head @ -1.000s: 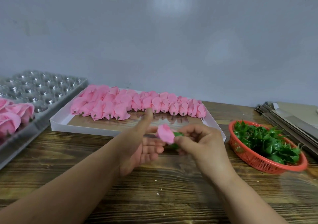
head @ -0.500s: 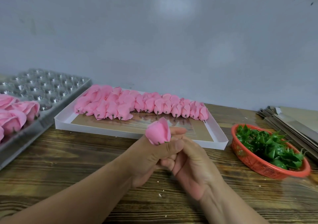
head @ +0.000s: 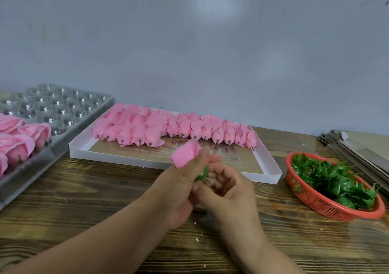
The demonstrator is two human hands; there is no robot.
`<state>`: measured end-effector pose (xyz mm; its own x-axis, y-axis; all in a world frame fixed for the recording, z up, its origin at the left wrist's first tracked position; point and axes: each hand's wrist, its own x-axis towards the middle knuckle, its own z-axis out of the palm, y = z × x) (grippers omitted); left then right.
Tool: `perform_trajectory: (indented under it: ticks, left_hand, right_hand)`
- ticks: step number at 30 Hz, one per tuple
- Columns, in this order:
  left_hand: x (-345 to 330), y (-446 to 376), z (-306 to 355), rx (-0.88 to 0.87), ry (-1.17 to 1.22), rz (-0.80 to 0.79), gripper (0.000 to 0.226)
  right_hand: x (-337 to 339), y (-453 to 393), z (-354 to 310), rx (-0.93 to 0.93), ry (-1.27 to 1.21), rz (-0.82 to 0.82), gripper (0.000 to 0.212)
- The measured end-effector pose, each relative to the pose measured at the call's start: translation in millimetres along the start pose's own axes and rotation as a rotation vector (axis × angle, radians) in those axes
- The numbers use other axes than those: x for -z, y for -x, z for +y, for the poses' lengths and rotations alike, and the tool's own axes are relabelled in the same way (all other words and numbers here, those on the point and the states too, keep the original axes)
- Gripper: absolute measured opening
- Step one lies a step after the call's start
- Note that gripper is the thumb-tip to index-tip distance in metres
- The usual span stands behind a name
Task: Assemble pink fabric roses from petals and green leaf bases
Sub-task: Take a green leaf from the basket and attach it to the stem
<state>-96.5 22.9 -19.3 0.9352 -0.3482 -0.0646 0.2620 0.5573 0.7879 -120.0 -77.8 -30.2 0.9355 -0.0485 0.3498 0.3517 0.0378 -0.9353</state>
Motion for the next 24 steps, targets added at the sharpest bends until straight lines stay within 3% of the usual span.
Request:
perform_trajectory:
  ticks: [3, 6, 12, 18, 21, 24]
  left_hand:
    - [-6.1, 4.1, -2.5, 0.019, 0.105, 0.001, 0.043]
    - [-7.9, 5.1, -5.4, 0.009, 0.094, 0.011, 0.047]
    - [-2.3, 6.0, -0.3, -0.012, -0.039, -0.103, 0.032]
    - [4.8, 4.1, 9.5, 0.012, -0.145, -0.174, 0.049]
    - [4.1, 4.6, 10.5, 0.012, -0.151, -0.201, 0.04]
    - [2.4, 3.4, 8.5, -0.009, -0.193, -0.158, 0.046]
  right_hand:
    - [0.2, 2.6, 4.5, 0.237, 0.353, 0.08, 0.035]
    - [1.6, 2.8, 4.2, 0.38, 0.538, 0.115, 0.019]
    - [-0.7, 0.9, -4.2, 0.08, 0.095, 0.069, 0.022]
    - [0.6, -0.5, -7.9, -0.281, -0.388, -0.157, 0.009]
    - [1.6, -0.4, -7.5, -0.298, -0.405, -0.167, 0.011]
    - [-0.3, 2.0, -6.9, -0.124, -0.16, -0.104, 0.019]
